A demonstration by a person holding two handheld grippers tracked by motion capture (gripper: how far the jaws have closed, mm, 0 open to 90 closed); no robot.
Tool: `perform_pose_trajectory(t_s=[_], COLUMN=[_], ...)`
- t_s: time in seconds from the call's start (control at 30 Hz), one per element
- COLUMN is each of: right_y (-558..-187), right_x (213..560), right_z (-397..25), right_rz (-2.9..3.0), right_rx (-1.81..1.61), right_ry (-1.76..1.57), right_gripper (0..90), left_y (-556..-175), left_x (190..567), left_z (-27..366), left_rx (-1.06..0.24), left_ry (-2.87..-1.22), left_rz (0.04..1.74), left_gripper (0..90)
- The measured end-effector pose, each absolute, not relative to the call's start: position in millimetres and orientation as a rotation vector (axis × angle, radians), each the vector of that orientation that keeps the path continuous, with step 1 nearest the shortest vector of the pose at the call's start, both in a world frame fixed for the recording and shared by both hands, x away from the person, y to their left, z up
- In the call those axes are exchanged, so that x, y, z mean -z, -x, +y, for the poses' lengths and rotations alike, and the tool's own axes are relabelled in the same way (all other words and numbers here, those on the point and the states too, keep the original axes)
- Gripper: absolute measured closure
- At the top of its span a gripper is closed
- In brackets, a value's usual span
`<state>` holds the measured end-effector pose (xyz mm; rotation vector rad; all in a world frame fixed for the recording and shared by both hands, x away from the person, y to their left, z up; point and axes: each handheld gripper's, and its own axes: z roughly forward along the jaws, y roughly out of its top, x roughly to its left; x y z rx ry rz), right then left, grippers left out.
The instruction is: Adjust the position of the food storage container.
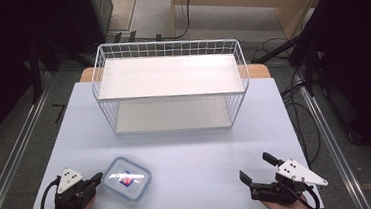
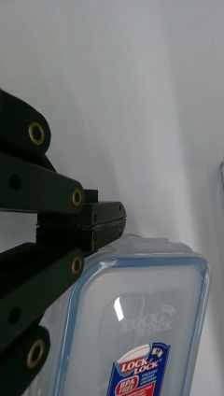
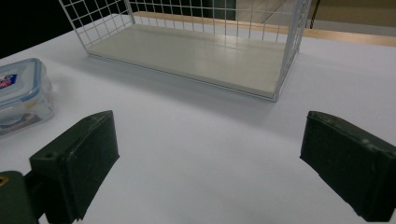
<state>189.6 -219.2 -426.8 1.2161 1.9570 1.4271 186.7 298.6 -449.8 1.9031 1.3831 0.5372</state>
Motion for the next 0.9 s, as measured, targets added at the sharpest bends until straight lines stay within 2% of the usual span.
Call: perform_pose_trajectory(t_s=[0.9], right_y=[-190.5], right_x=[430.0], right_z=[-217.5], right_rz=[1.970], right_rx=[-1.435], right_ry=[-1.230], right_gripper=[4.7], left_y=[-165.2], left_x=[456.7], left_z=[217.9], left_rx=[-0.362], left_ry=[-2.047], left_rz=[1.249], left_gripper=[90.0])
